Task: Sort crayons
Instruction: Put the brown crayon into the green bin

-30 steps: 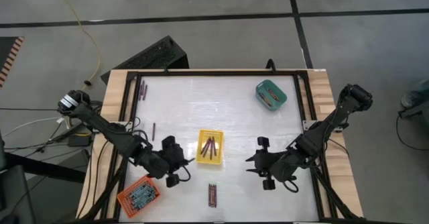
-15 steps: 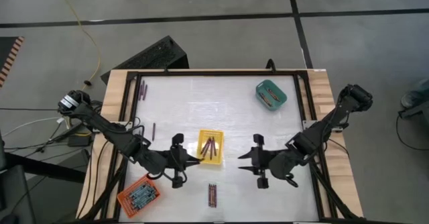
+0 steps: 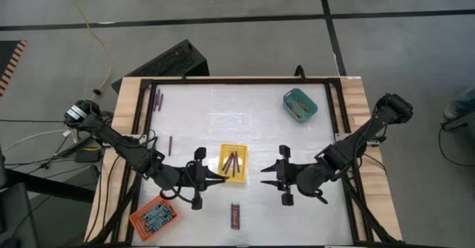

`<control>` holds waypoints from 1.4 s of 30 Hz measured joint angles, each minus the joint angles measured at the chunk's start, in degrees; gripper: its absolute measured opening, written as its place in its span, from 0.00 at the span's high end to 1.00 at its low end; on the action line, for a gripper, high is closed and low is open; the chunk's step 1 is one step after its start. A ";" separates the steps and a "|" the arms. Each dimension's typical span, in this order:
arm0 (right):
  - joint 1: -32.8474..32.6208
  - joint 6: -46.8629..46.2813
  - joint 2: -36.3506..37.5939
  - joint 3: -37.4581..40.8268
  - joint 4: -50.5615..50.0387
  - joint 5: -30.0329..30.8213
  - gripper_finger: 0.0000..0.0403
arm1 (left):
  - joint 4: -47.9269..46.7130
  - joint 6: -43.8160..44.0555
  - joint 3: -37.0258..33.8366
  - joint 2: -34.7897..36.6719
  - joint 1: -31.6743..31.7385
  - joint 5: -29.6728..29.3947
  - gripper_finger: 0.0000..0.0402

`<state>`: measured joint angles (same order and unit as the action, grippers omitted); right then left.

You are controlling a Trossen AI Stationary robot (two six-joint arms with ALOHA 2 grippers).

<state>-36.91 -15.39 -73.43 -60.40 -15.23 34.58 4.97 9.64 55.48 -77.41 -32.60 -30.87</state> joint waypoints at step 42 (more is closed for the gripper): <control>5.63 23.18 -0.90 0.00 30.32 -10.79 0.63 | 26.11 -14.02 0.02 -5.31 5.15 9.85 1.00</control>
<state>-31.29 7.79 -74.32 -60.40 15.08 23.79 31.07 -4.39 55.51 -82.72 -27.45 -21.02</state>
